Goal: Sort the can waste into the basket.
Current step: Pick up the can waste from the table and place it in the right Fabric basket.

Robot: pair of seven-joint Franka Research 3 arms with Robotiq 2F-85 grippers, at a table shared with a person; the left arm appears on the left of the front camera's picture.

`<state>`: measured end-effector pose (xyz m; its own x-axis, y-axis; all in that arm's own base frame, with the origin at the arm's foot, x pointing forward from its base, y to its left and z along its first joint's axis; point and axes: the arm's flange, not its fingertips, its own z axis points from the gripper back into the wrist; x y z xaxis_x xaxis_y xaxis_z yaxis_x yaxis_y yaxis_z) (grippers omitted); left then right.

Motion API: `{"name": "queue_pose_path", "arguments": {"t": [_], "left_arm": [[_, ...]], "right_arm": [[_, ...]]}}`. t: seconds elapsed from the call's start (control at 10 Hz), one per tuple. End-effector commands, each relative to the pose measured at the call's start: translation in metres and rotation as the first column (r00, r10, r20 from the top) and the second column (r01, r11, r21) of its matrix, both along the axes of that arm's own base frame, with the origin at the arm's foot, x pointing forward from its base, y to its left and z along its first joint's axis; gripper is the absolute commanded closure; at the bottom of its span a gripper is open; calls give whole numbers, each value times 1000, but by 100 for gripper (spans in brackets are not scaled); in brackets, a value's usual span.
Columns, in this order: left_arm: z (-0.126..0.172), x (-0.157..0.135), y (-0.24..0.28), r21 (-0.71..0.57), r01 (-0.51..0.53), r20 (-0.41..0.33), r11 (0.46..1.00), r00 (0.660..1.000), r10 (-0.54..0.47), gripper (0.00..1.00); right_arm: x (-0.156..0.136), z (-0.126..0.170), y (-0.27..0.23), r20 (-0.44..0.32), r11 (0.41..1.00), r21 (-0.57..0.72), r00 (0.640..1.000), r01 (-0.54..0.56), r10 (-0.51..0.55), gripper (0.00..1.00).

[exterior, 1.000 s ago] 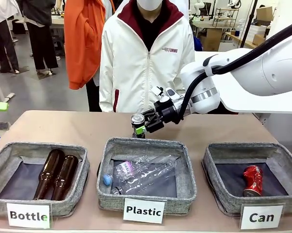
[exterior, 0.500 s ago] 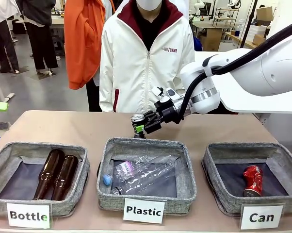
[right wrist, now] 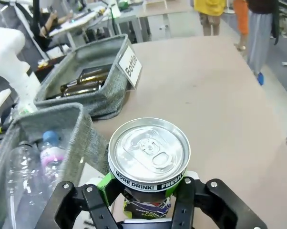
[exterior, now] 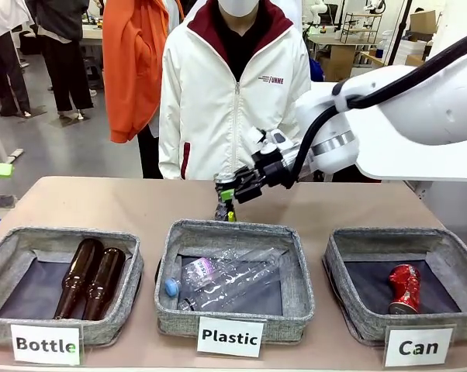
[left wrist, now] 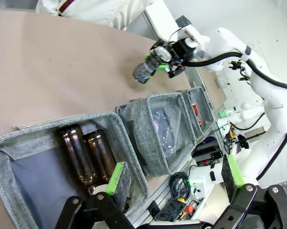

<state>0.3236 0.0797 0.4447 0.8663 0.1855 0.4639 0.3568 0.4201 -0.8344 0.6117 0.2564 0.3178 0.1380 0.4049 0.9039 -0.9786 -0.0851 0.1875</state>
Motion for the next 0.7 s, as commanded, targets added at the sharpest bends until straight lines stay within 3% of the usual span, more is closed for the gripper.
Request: {"name": "queue_pose_path", "arguments": {"t": [0.0,0.1,0.3,0.4,0.5,0.6], "left_arm": [[3,-2,2,2,3,-10,1000,1000,-3,0],[3,-2,2,2,3,-10,1000,1000,-3,0],[3,-2,2,2,3,-10,1000,1000,-3,0],[3,-2,2,2,3,-10,1000,1000,-3,0],[3,-2,2,2,3,-10,1000,1000,-3,0],[3,-2,2,2,3,-10,1000,1000,-3,0]], "right_arm": [[-40,68,-54,92,997,-11,993,72,-70,100],[-61,108,-87,112,992,-48,988,113,-107,100],[-94,153,-139,128,991,-79,987,113,-102,100],[-111,163,-163,100,980,-184,993,79,-61,69],[-132,171,-182,75,959,-274,996,74,-55,69],[-158,174,-200,53,868,-495,999,37,-13,69]]}}
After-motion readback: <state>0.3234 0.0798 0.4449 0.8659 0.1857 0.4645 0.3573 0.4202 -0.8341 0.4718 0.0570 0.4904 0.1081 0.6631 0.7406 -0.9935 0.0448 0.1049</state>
